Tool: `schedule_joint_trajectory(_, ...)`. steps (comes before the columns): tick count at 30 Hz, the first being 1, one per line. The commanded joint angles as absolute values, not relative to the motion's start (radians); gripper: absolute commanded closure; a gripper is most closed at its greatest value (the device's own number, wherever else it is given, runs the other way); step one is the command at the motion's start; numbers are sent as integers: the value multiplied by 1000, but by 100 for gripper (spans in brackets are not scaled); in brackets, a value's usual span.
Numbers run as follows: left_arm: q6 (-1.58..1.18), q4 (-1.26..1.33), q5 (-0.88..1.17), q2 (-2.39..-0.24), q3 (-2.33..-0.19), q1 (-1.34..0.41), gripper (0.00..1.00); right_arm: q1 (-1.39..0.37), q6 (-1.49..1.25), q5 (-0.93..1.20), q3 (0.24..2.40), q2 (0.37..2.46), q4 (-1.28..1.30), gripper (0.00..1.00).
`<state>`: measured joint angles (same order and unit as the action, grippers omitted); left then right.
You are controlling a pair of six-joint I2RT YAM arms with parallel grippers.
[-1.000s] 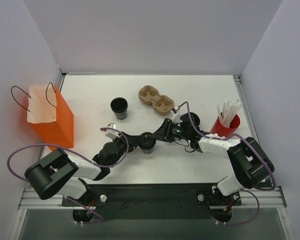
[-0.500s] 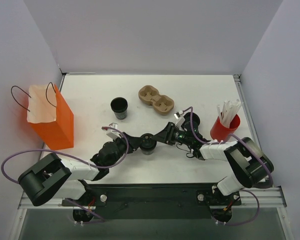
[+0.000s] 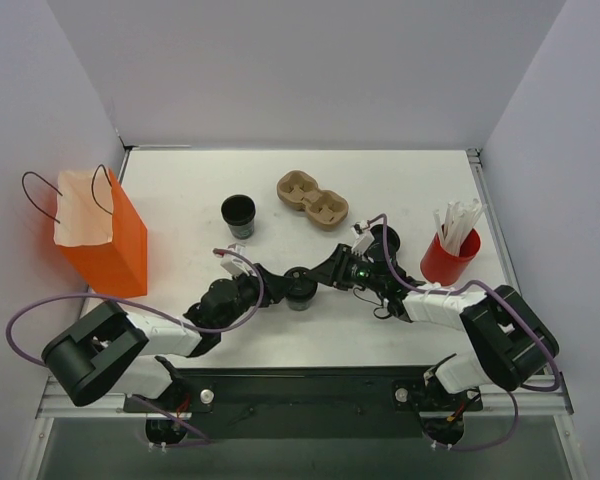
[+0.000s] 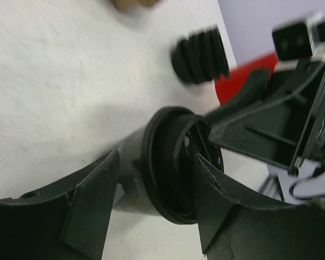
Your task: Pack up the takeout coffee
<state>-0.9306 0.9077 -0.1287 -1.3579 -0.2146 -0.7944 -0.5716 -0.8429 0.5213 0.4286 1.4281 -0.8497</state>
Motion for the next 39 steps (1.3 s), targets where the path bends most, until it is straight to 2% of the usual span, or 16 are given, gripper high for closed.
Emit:
schedule_joint_trajectory(1, -841, 626, 132, -1482, -213, -830, 35, -655, -779, 503, 408, 1463, -658, 72)
schedule_joint_trajectory(10, -857, 607, 127, -1457, -207, -830, 36, -698, -764, 442, 407, 1408, -603, 72)
schedule_joint_trajectory(16, -862, 572, 95, -1489, -209, -825, 44, -703, -781, 457, 391, 1405, -623, 72)
schedule_joint_trajectory(19, -856, 565, 78, -1531, -207, -825, 45, -698, -802, 486, 402, 1378, -627, 67)
schedule_joint_trajectory(23, -854, 595, 72, -1575, -192, -827, 47, -634, -827, 534, 428, 1315, -606, 58)
schedule_joint_trajectory(26, -835, 598, 71, -1601, -196, -827, 48, -592, -831, 589, 454, 1263, -578, 57)
schedule_joint_trajectory(39, -772, 629, 97, -1689, -215, -816, 49, -439, -793, 669, 488, 1215, -489, 60)
